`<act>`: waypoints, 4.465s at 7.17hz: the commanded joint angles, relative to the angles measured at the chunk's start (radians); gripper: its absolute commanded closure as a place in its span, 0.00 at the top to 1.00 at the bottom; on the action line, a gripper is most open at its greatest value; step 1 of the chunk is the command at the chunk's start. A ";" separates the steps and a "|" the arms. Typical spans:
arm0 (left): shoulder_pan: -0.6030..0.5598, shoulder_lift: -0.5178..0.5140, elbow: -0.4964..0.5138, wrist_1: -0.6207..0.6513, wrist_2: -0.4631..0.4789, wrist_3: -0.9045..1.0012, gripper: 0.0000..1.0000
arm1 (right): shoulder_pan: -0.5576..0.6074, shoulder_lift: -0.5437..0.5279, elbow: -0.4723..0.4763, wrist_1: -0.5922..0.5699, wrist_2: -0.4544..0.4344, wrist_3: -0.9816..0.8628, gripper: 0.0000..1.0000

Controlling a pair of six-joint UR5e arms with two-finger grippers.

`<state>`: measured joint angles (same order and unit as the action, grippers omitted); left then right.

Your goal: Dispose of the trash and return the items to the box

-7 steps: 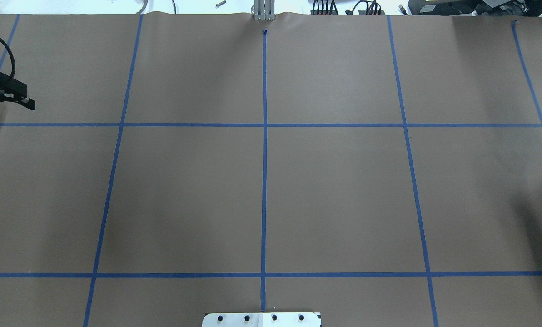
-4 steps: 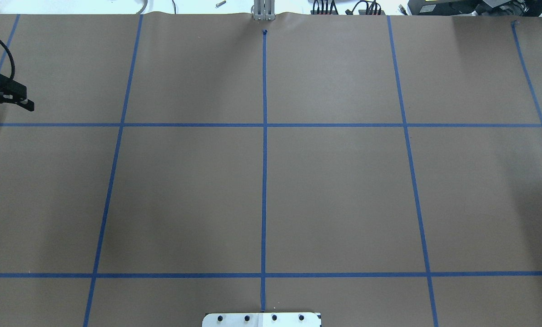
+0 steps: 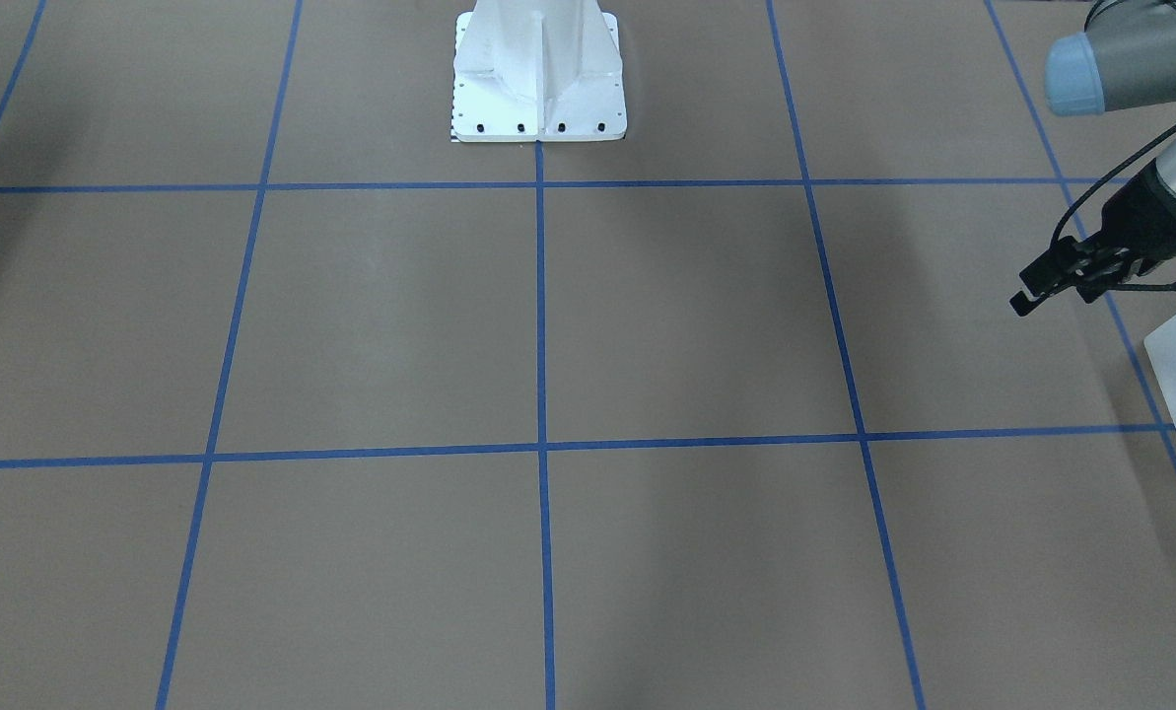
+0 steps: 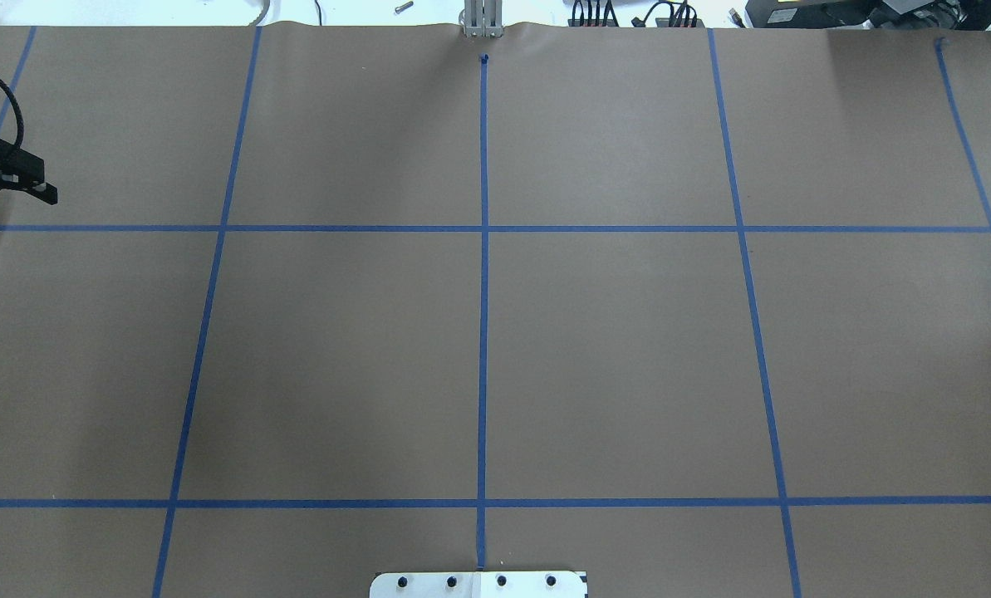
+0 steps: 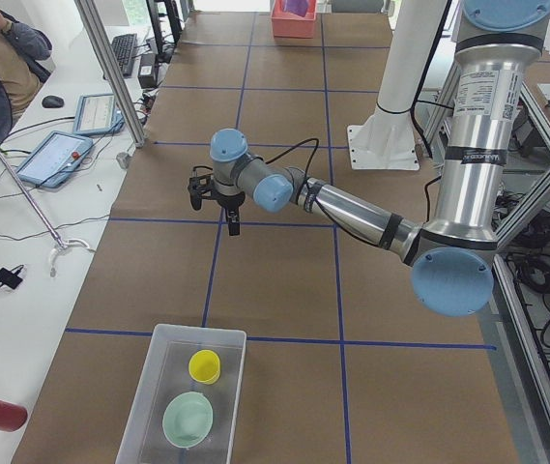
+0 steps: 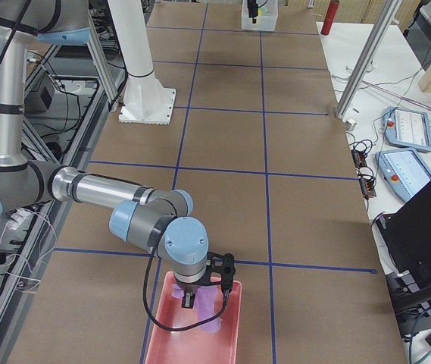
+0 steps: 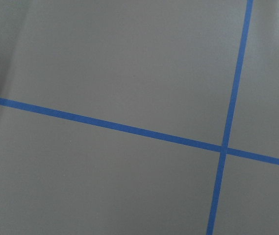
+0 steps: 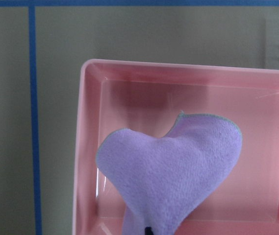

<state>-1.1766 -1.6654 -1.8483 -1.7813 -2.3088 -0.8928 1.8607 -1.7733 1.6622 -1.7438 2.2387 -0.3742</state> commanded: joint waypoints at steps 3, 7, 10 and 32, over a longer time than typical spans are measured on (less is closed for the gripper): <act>0.000 0.004 0.001 0.000 0.000 0.002 0.99 | 0.005 0.001 -0.258 0.223 -0.017 -0.112 0.00; -0.008 0.009 -0.008 -0.004 -0.001 0.018 0.98 | 0.032 0.009 -0.256 0.250 0.001 -0.101 1.00; -0.014 0.087 -0.051 0.000 -0.001 0.202 0.98 | -0.009 0.096 -0.179 0.242 0.079 0.110 1.00; -0.268 0.274 -0.041 0.002 0.022 0.669 0.99 | -0.356 0.095 0.156 0.239 0.142 0.459 1.00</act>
<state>-1.4439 -1.4013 -1.8774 -1.7819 -2.2844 -0.2241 1.5038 -1.6818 1.8063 -1.5021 2.3839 0.0837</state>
